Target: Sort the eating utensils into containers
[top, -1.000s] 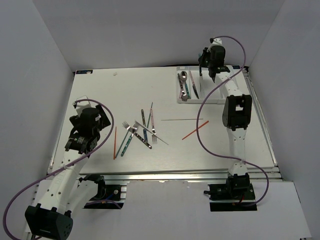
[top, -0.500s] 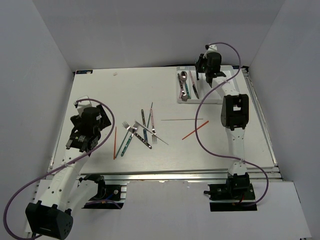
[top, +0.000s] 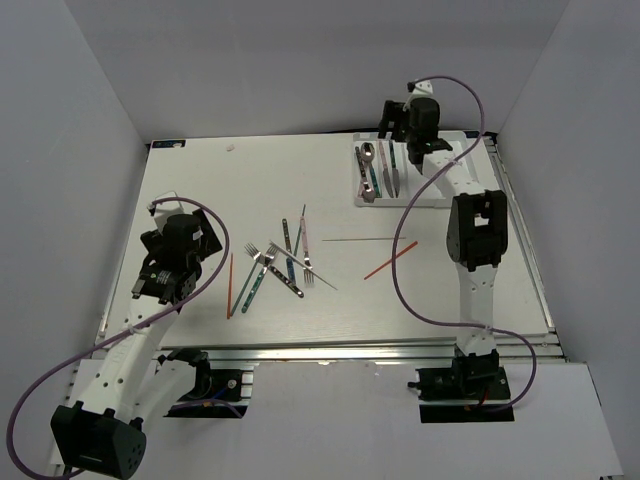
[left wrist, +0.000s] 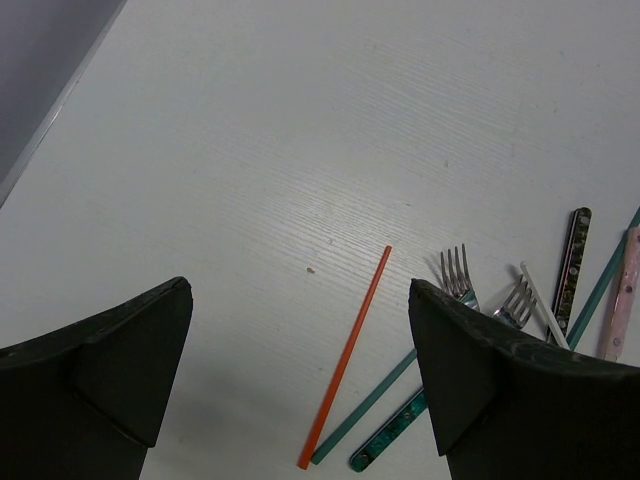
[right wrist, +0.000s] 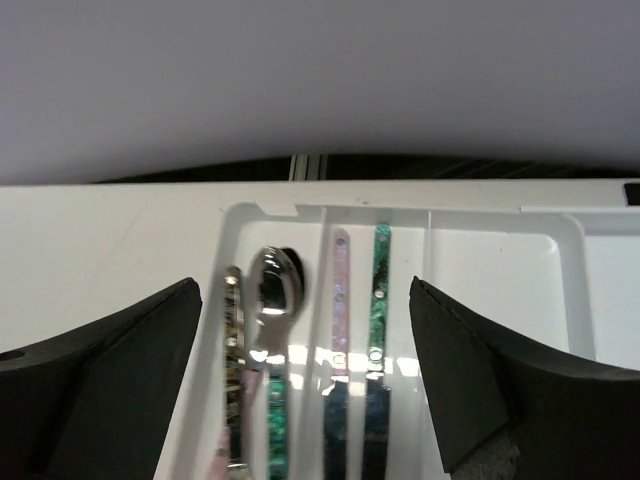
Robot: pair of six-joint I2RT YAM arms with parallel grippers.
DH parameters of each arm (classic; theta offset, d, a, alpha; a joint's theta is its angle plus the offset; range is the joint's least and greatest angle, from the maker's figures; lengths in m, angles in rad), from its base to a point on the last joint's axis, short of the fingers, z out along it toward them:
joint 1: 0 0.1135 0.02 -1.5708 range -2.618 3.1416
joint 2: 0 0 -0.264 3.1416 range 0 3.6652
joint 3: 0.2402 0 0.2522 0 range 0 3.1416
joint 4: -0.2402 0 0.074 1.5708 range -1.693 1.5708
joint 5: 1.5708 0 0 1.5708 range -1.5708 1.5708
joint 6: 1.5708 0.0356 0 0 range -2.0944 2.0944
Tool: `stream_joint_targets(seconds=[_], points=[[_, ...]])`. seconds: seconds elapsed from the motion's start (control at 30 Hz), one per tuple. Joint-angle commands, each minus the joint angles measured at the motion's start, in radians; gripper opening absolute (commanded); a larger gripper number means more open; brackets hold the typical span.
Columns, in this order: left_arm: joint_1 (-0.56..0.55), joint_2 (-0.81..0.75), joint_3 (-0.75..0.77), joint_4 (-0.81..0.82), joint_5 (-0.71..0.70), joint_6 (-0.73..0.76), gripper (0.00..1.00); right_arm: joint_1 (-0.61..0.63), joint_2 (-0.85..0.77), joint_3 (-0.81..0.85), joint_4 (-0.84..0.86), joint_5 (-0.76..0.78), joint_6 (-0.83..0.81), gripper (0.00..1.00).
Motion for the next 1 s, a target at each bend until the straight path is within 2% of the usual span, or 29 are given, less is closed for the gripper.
stream_joint_targets(seconds=[0.0, 0.03, 0.13, 0.23, 0.27, 0.3, 0.33, 0.37, 0.43, 0.47, 0.5, 0.53, 0.57, 0.67, 0.73, 0.77, 0.8, 0.83, 0.87, 0.97], points=[[-0.004, -0.009, -0.004, -0.002, -0.018, 0.004, 0.98, 0.121, -0.149, 0.0, -0.087, 0.209, -0.037, 0.9], [-0.004, -0.008, -0.003, -0.002, -0.021, 0.004, 0.98, 0.148, -0.189, -0.017, -0.166, 0.261, -0.029, 0.89], [-0.004, 0.003, 0.0, -0.003, -0.022, 0.001, 0.98, 0.25, -0.27, -0.11, -0.267, 0.434, 0.007, 0.89], [-0.004, 0.009, 0.005, -0.003, -0.013, -0.002, 0.98, 0.379, -0.365, -0.264, -0.301, 0.497, 0.115, 0.9], [-0.004, 0.01, 0.007, -0.002, -0.008, -0.004, 0.98, 0.398, -0.396, -0.313, -0.285, 0.464, 0.132, 0.89], [-0.004, 0.017, 0.016, -0.005, 0.008, -0.011, 0.98, 0.418, -0.463, -0.444, -0.205, 0.33, 0.158, 0.89], [-0.004, 0.02, 0.019, -0.006, 0.022, -0.016, 0.98, 0.421, -0.505, -0.529, -0.204, 0.242, 0.161, 0.89], [-0.004, 0.021, 0.02, -0.005, 0.036, -0.025, 0.98, 0.421, -0.549, -0.624, -0.035, 0.144, 0.169, 0.89], [-0.004, 0.027, 0.01, 0.015, 0.077, -0.043, 0.98, 0.433, -0.64, -0.826, 0.101, 0.01, 0.257, 0.89], [-0.004, 0.03, 0.011, 0.017, 0.088, -0.045, 0.98, 0.451, -0.642, -0.821, 0.094, 0.025, 0.268, 0.89], [-0.006, 0.037, 0.014, 0.008, 0.084, -0.051, 0.98, 0.473, -0.608, -0.79, -0.032, 0.058, 0.265, 0.89], [-0.004, 0.043, 0.016, 0.008, 0.088, -0.057, 0.98, 0.523, -0.59, -0.731, -0.096, 0.156, 0.259, 0.89], [-0.004, 0.047, 0.019, 0.011, 0.096, -0.06, 0.98, 0.545, -0.567, -0.723, -0.15, 0.192, 0.261, 0.89], [-0.004, 0.072, 0.031, 0.032, 0.149, -0.088, 0.98, 0.585, -0.55, -0.739, -0.129, 0.202, 0.298, 0.88], [-0.004, 0.087, 0.054, 0.035, 0.165, -0.089, 0.98, 0.609, -0.507, -0.685, -0.142, 0.197, 0.298, 0.78], [-0.004, 0.093, 0.075, 0.032, 0.151, -0.088, 0.98, 0.62, -0.47, -0.575, -0.185, 0.214, 0.282, 0.74], [-0.004, 0.093, 0.088, 0.02, 0.133, -0.079, 0.98, 0.631, -0.388, -0.51, -0.228, 0.232, 0.273, 0.65], [-0.004, 0.09, 0.099, 0.014, 0.098, -0.073, 0.98, 0.648, -0.346, -0.449, -0.307, 0.261, 0.265, 0.62], [-0.004, 0.081, 0.115, 0.006, 0.084, -0.068, 0.98, 0.654, -0.267, -0.337, -0.333, 0.273, 0.256, 0.59], [-0.004, 0.057, 0.105, 0.017, 0.047, -0.045, 0.98, 0.669, -0.119, -0.136, -0.44, 0.31, 0.253, 0.51]])
